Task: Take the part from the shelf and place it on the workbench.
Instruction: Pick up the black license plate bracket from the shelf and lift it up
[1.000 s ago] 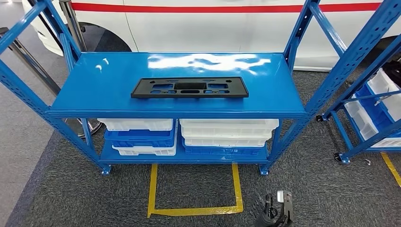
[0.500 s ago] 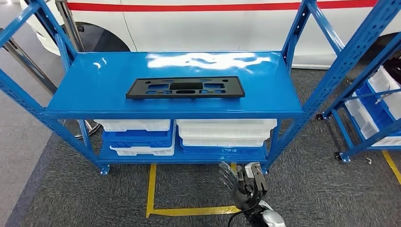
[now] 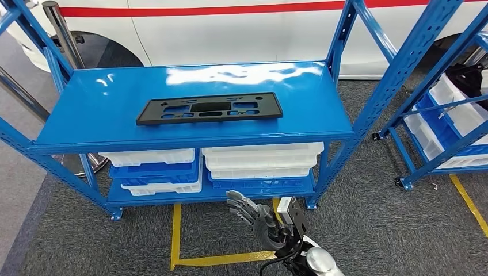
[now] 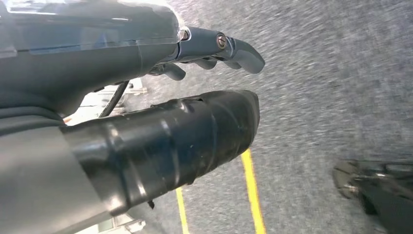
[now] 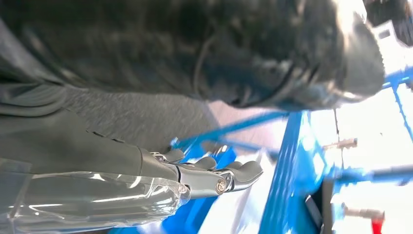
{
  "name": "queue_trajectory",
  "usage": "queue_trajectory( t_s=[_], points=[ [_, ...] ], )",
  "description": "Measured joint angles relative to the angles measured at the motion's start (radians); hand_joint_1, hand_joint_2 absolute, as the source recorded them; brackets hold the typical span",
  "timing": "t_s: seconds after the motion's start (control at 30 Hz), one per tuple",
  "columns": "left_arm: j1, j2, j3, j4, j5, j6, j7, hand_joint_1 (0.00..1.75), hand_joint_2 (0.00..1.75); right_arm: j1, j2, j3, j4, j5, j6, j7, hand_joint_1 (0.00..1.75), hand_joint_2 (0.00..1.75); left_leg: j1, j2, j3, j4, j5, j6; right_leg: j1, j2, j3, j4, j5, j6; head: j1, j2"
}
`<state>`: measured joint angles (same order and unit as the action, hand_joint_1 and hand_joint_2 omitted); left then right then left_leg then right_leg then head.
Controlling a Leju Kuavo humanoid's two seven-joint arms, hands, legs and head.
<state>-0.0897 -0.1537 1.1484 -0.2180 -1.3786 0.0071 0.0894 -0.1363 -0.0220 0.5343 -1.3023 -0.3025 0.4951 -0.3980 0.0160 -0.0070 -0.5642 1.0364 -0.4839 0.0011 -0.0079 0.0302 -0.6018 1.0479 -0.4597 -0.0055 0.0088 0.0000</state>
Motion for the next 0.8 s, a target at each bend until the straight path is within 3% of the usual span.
queue_trajectory(
  t_s=[0.07, 0.13, 0.23, 0.3, 0.33, 0.43, 0.5, 0.57, 0.63, 0.73, 0.77, 0.8],
  points=[
    [-0.002, -0.001, 0.000, 0.001, 0.001, -0.004, 0.000, 0.00, 0.00, -0.001, -0.012, 0.024, -0.034, -0.008, 0.008, -0.002, 0.00, 0.00, 0.001, 0.002, 0.001, -0.008, 0.004, 0.008, -0.002, 0.000, -0.002, -0.001, 0.001, 0.012, 0.000, 0.000],
    [-0.002, -0.002, 0.001, 0.002, 0.001, -0.007, 0.000, 0.00, 0.00, -0.004, -0.022, 0.038, -0.060, -0.013, 0.012, -0.004, 0.00, 0.00, 0.004, 0.007, 0.004, -0.017, 0.011, 0.020, -0.002, -0.008, -0.016, 0.033, -0.023, 0.022, 0.000, 0.000],
    [-0.002, -0.002, 0.001, 0.002, 0.001, -0.010, 0.002, 0.00, 0.00, -0.008, -0.033, 0.054, -0.082, -0.018, 0.018, -0.006, 0.00, 0.00, 0.003, 0.012, 0.004, -0.019, 0.014, 0.030, -0.005, -0.019, -0.095, 0.202, -0.109, 0.032, 0.001, 0.000],
    [-0.003, -0.002, 0.001, 0.002, 0.000, -0.012, 0.003, 0.00, 0.00, -0.008, -0.039, 0.064, -0.093, -0.019, 0.022, -0.007, 0.00, 0.00, 0.001, 0.014, 0.005, -0.018, 0.013, 0.031, -0.005, -0.020, -0.124, 0.264, -0.118, 0.034, 0.001, 0.000],
    [-0.003, -0.002, 0.001, 0.003, 0.000, -0.012, 0.005, 0.00, 0.00, -0.009, -0.041, 0.068, -0.101, -0.019, 0.023, -0.008, 0.00, 0.00, 0.001, 0.014, 0.006, -0.018, 0.012, 0.030, -0.005, -0.020, -0.113, 0.242, -0.095, 0.033, 0.001, 0.000],
    [-0.003, -0.005, 0.001, 0.004, 0.000, -0.013, 0.008, 0.00, 0.00, -0.019, -0.044, 0.079, -0.129, -0.019, 0.023, -0.014, 0.00, 0.00, -0.002, 0.014, 0.010, -0.016, 0.008, 0.023, -0.001, -0.026, -0.018, 0.052, -0.009, 0.019, 0.001, 0.000],
    [-0.003, -0.007, 0.001, 0.005, -0.001, -0.013, 0.009, 0.00, 0.00, -0.026, -0.046, 0.085, -0.144, -0.019, 0.023, -0.016, 0.00, 0.87, -0.005, 0.015, 0.010, -0.016, 0.006, 0.014, 0.006, -0.029, 0.008, -0.008, 0.000, 0.010, 0.001, 0.000],
    [-0.003, -0.007, 0.001, 0.005, -0.001, -0.013, 0.009, 0.00, 0.00, -0.028, -0.047, 0.088, -0.153, -0.019, 0.023, -0.017, 0.00, 1.75, -0.005, 0.016, 0.010, -0.018, 0.005, 0.003, 0.006, -0.027, 0.010, -0.014, 0.001, 0.001, 0.001, 0.000],
    [-0.004, -0.007, 0.001, 0.005, -0.001, -0.013, 0.010, 0.00, 0.00, -0.029, -0.047, 0.091, -0.160, -0.018, 0.021, -0.019, 0.00, 1.75, -0.004, 0.015, 0.001, 0.009, -0.018, -0.007, 0.000, -0.027, 0.016, -0.023, 0.005, -0.011, 0.001, 0.000],
    [-0.003, -0.007, 0.001, 0.005, -0.001, -0.014, 0.010, 0.00, 0.00, -0.033, -0.048, 0.098, -0.166, -0.012, 0.016, -0.021, 0.00, 1.75, -0.002, 0.013, -0.073, 0.175, -0.108, -0.017, -0.003, -0.028, 0.019, -0.027, 0.006, -0.020, 0.000, 0.000],
    [-0.003, -0.007, 0.001, 0.005, -0.001, -0.014, 0.010, 0.00, 0.00, -0.033, -0.048, 0.101, -0.166, -0.010, 0.014, -0.021, 0.00, 1.75, -0.001, 0.013, -0.100, 0.229, -0.125, -0.019, -0.003, -0.028, 0.019, -0.026, 0.006, -0.021, 0.000, 0.000],
    [-0.002, -0.008, 0.001, 0.006, -0.002, -0.014, 0.009, 0.00, 0.00, -0.033, -0.048, 0.104, -0.167, -0.008, 0.011, -0.021, 0.00, 1.31, 0.000, 0.014, -0.112, 0.251, -0.123, -0.021, -0.003, -0.027, 0.019, -0.024, 0.005, -0.021, 0.000, 0.000]
  ],
)
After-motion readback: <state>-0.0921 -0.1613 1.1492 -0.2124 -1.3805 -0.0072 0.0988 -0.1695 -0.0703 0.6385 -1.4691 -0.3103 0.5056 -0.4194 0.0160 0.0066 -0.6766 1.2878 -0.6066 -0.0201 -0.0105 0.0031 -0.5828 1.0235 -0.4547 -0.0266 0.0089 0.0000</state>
